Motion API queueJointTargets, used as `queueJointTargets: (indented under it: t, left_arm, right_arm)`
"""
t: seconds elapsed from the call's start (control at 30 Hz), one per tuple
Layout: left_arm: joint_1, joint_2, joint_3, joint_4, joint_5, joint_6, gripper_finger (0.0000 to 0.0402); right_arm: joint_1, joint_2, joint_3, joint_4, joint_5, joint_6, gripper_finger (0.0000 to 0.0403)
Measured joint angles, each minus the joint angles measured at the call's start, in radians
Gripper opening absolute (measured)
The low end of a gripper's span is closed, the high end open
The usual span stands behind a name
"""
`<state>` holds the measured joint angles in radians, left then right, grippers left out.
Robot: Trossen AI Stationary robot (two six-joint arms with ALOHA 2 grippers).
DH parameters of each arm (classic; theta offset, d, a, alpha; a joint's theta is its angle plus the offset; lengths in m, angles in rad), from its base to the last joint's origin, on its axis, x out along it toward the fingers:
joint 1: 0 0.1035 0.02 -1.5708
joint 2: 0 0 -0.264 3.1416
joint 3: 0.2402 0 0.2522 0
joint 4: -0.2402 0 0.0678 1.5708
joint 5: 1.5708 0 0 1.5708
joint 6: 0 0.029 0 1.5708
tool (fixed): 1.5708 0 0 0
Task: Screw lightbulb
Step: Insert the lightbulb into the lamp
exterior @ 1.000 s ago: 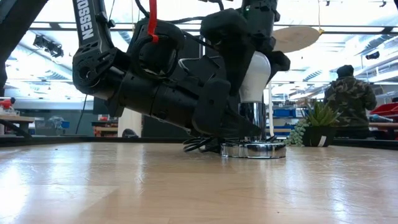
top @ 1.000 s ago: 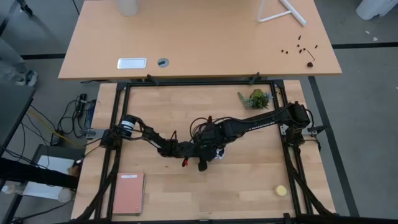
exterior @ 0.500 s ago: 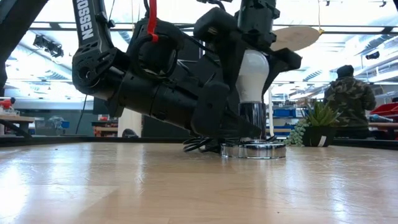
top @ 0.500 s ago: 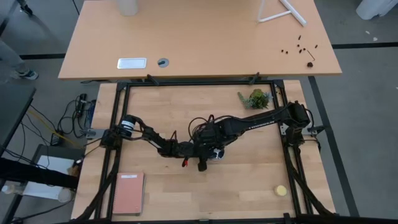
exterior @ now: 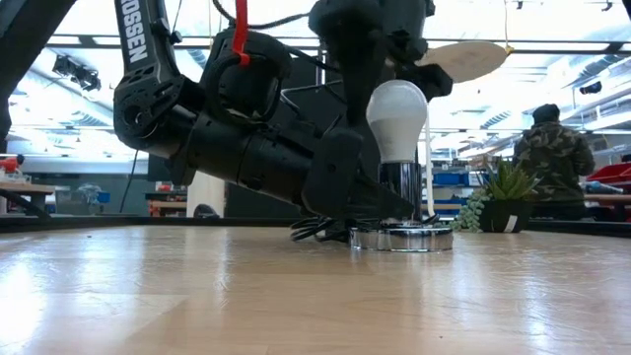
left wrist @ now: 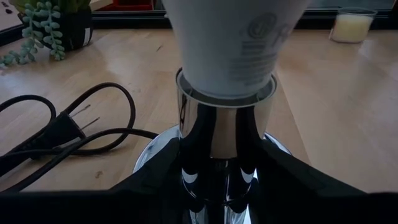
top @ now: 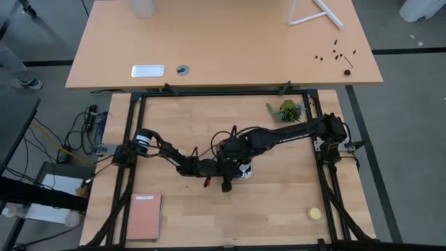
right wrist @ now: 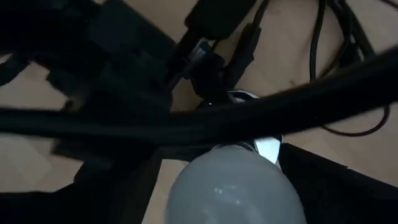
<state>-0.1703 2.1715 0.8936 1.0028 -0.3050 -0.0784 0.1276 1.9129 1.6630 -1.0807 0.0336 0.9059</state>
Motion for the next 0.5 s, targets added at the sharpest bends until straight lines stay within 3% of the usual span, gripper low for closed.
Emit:
queueJointTargets:
  t: [0.23,0.5]
  left_arm:
    - [0.001,0.0,0.003,-0.004,0.001,-0.002,0.0179]
    - [0.001,0.0,0.003,-0.007,0.0,0.019,0.0179]
  right_arm:
    - [-0.005,-0.004,0.136,-0.053,-0.004,-0.163,0.0355]
    - [-0.005,-0.004,0.285,-0.206,-0.004,-0.518,0.0355]
